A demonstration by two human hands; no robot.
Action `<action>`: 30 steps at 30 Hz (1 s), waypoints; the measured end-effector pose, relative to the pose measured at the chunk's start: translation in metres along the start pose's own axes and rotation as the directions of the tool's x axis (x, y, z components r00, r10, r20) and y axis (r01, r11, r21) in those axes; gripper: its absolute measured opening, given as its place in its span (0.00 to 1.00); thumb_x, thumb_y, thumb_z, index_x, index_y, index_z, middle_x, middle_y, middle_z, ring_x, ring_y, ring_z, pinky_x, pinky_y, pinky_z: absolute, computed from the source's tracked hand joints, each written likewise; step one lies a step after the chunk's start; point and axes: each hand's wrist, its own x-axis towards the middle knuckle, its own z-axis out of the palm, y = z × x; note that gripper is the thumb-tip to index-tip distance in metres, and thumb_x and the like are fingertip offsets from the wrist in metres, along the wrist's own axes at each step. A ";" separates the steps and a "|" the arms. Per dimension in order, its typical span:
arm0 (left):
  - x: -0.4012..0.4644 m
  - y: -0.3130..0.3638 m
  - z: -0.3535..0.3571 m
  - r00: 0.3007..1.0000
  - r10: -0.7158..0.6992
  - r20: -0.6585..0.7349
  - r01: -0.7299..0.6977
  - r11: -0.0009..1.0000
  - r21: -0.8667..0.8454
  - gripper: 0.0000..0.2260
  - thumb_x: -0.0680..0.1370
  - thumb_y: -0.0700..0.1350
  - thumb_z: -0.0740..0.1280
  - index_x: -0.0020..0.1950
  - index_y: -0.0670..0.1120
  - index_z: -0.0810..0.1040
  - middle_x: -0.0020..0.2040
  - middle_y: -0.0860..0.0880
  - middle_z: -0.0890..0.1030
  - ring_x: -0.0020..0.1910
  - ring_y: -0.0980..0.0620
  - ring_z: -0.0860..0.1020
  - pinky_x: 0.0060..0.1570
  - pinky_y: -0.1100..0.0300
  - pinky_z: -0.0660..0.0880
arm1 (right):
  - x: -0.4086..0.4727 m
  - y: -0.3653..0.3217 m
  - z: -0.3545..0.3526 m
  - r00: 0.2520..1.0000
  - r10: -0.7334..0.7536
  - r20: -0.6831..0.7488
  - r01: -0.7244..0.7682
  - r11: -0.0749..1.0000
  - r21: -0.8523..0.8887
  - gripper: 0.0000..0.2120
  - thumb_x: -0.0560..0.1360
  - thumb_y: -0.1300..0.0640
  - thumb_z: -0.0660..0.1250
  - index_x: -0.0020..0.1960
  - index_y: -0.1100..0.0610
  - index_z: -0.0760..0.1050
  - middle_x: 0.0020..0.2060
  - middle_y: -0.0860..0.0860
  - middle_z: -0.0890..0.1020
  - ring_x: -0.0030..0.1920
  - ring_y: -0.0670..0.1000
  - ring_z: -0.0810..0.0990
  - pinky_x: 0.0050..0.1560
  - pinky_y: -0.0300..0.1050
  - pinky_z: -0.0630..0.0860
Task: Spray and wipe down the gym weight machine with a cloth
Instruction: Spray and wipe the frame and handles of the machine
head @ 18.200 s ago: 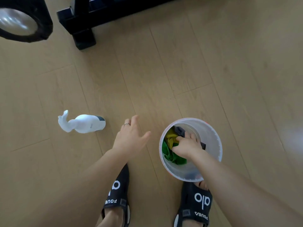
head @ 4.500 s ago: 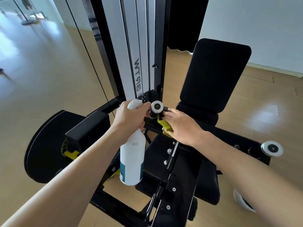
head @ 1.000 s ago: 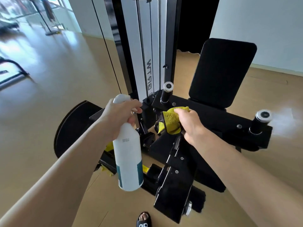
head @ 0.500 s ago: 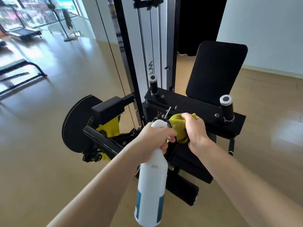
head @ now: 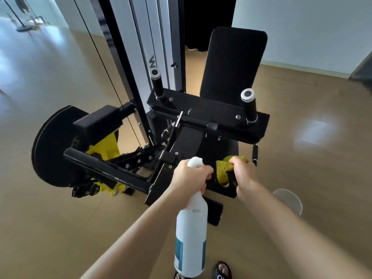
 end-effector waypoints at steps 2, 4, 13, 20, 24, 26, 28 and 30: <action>0.005 -0.006 0.007 1.000 -0.005 -0.023 0.006 1.000 0.014 0.04 0.75 0.41 0.70 0.42 0.43 0.78 0.38 0.46 0.83 0.20 0.53 0.69 0.30 0.59 0.72 | 0.010 0.007 -0.011 1.000 0.015 -0.011 -0.014 1.000 0.011 0.10 0.73 0.59 0.65 0.52 0.61 0.80 0.39 0.58 0.84 0.40 0.59 0.83 0.44 0.51 0.82; 0.011 -0.012 0.018 0.999 -0.007 -0.037 0.008 1.000 0.020 0.04 0.75 0.41 0.70 0.41 0.43 0.78 0.38 0.46 0.83 0.21 0.52 0.69 0.31 0.58 0.73 | 0.025 0.014 -0.025 1.000 0.030 0.001 -0.030 1.000 0.008 0.16 0.69 0.56 0.65 0.52 0.61 0.81 0.39 0.58 0.85 0.42 0.60 0.85 0.48 0.54 0.83; 0.044 -0.032 0.094 0.979 -0.095 -0.179 0.111 0.990 0.086 0.06 0.75 0.45 0.71 0.42 0.43 0.79 0.27 0.49 0.77 0.23 0.51 0.71 0.32 0.59 0.73 | 0.089 0.026 -0.101 0.978 0.152 0.146 -0.148 0.988 -0.037 0.28 0.54 0.53 0.68 0.50 0.65 0.82 0.40 0.67 0.83 0.35 0.66 0.82 0.37 0.55 0.80; 0.074 -0.052 0.160 0.928 -0.204 -0.313 0.192 0.979 -0.069 0.10 0.75 0.44 0.72 0.55 0.42 0.82 0.29 0.52 0.79 0.20 0.55 0.71 0.27 0.62 0.73 | 0.132 0.016 -0.152 0.954 0.197 0.227 -0.185 0.980 -0.075 0.16 0.54 0.63 0.62 0.40 0.63 0.80 0.33 0.65 0.80 0.27 0.61 0.76 0.27 0.48 0.76; 0.084 -0.059 0.179 0.912 -0.232 -0.339 0.204 0.972 -0.117 0.22 0.76 0.47 0.72 0.69 0.42 0.79 0.34 0.50 0.81 0.21 0.57 0.72 0.26 0.63 0.73 | 0.151 0.025 -0.155 0.932 0.228 0.282 -0.196 0.971 -0.139 0.23 0.47 0.61 0.64 0.41 0.68 0.78 0.34 0.67 0.76 0.26 0.63 0.73 0.29 0.51 0.74; 0.088 -0.061 0.184 0.907 -0.237 -0.348 0.200 0.970 -0.137 0.22 0.77 0.48 0.73 0.69 0.43 0.78 0.37 0.49 0.82 0.23 0.56 0.73 0.28 0.63 0.73 | 0.148 0.021 -0.151 0.918 0.245 0.312 -0.212 0.968 -0.137 0.23 0.48 0.62 0.63 0.42 0.69 0.79 0.34 0.66 0.77 0.26 0.62 0.73 0.28 0.50 0.74; 0.091 -0.063 0.189 0.902 -0.237 -0.362 0.193 0.969 -0.155 0.21 0.77 0.48 0.73 0.68 0.44 0.79 0.39 0.48 0.83 0.25 0.55 0.74 0.30 0.61 0.74 | 0.145 0.015 -0.146 0.906 0.248 0.344 -0.217 0.968 -0.126 0.19 0.50 0.63 0.62 0.39 0.69 0.79 0.33 0.66 0.77 0.26 0.62 0.73 0.29 0.50 0.74; 0.095 -0.063 0.191 0.897 -0.243 -0.369 0.191 0.966 -0.173 0.20 0.76 0.49 0.73 0.66 0.45 0.80 0.39 0.47 0.83 0.26 0.53 0.74 0.32 0.59 0.75 | 0.144 0.012 -0.143 0.901 0.239 0.363 -0.212 0.971 -0.113 0.16 0.54 0.65 0.61 0.39 0.71 0.78 0.32 0.66 0.77 0.26 0.62 0.73 0.30 0.50 0.75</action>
